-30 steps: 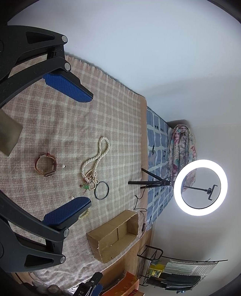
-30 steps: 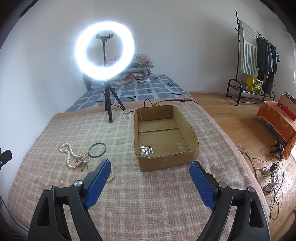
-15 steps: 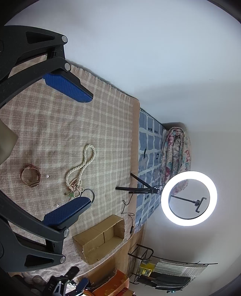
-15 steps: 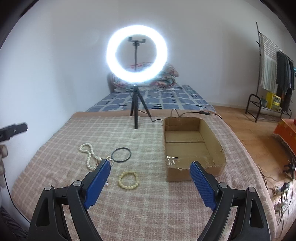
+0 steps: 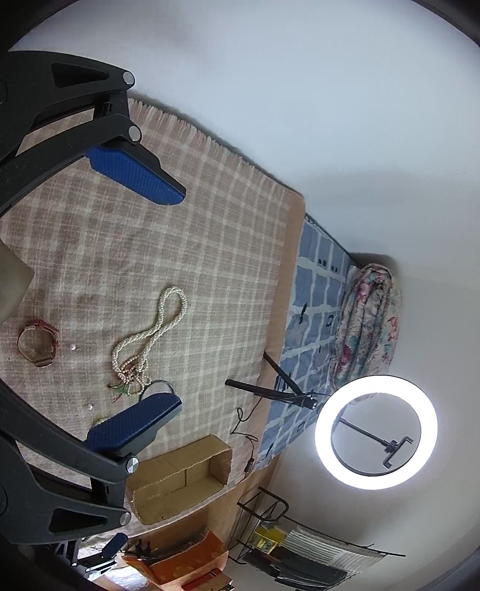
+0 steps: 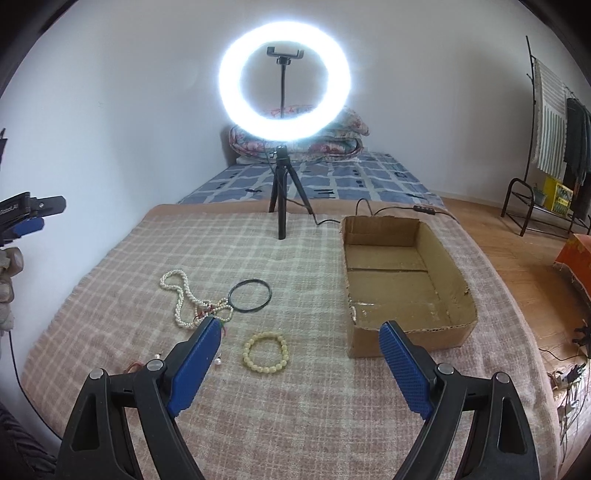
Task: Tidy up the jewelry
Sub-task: 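Move left tool to the white pearl necklace while right tool approaches the yellow bead bracelet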
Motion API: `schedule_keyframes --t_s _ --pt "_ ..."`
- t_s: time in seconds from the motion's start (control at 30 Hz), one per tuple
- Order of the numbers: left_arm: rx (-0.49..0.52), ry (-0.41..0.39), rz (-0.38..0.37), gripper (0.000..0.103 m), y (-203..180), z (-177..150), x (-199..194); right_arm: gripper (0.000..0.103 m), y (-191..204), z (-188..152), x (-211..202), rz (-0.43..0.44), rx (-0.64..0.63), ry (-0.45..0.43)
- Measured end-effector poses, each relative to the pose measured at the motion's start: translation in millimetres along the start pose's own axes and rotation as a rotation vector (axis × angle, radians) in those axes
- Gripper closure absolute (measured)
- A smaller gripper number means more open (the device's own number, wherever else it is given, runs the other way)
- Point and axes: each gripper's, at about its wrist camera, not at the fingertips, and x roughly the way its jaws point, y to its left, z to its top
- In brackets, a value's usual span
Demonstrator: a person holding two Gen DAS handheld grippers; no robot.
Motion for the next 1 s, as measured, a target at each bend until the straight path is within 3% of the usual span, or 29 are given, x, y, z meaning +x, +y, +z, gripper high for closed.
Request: schedule_keyframes --t_s 0.2,0.3,0.4,0.57,0.63,0.8,0.93,1.0 --pt "-0.013 0.066 -0.017 0.018 -2.1 -2.4 30.0 0.016 24.3 -8.2 18.6 0.095 -0.143 0.052" --pt "-0.055 0.119 -0.045 0.024 -0.1 -1.8 47.3 0.025 34.6 -9.7 33.7 0.169 -0.187 0.125" --pt "-0.079 0.148 -0.055 0.026 -0.6 1.2 62.5 0.039 39.8 -8.3 49.6 0.229 -0.199 0.202" --pt "-0.146 0.227 -0.053 0.027 5.6 4.6 99.1 0.045 52.3 -5.9 72.4 0.271 -0.278 0.280" --pt "-0.165 0.270 -0.052 0.027 7.4 4.8 115.6 0.054 54.3 -5.7 82.1 0.289 -0.290 0.317" --pt "-0.181 0.345 0.002 0.027 12.2 2.3 156.6 0.056 46.7 -7.1 103.3 0.312 -0.228 0.389" --pt "-0.279 0.431 -0.024 0.027 28.0 -6.9 188.1 0.057 45.1 -7.2 109.8 0.320 -0.213 0.415" --pt "-0.326 0.450 -0.010 0.033 37.1 -10.5 200.1 0.057 45.3 -6.1 110.8 0.320 -0.210 0.418"
